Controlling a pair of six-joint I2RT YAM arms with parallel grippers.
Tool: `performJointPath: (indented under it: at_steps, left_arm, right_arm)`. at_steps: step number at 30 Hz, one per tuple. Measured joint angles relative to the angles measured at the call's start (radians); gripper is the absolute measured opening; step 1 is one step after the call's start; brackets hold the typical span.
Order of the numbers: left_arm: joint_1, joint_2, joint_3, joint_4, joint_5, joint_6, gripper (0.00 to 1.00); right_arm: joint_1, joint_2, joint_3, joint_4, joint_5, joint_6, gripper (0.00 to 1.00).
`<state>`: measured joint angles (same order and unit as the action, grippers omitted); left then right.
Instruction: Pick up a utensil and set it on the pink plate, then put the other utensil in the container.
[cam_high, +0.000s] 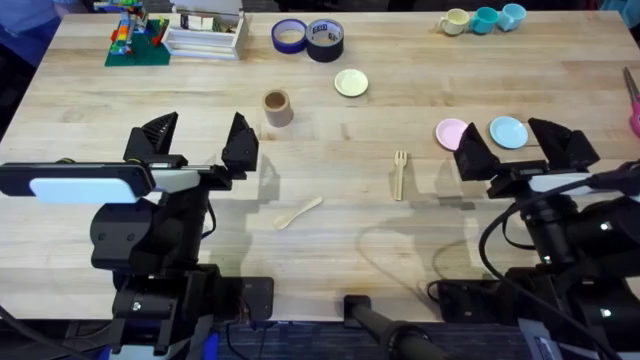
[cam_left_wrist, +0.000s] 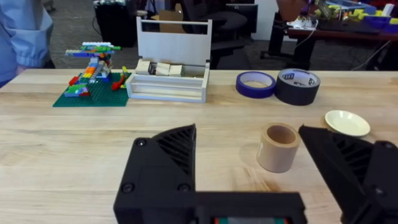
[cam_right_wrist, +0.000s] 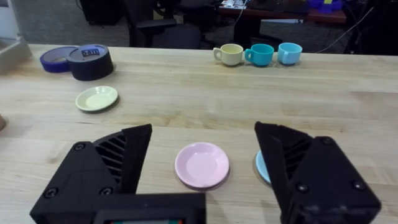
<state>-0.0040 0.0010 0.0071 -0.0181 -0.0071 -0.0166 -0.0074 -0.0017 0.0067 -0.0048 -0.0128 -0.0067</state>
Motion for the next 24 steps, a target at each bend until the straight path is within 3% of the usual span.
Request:
performJointPath:
  at_steps: [24]
  left_arm:
    - [0.000, 0.000, 0.002, 0.011, 0.000, 0.013, 0.994]
  right_arm:
    - [-0.004, 0.001, 0.011, -0.022, -0.002, -0.050, 0.996]
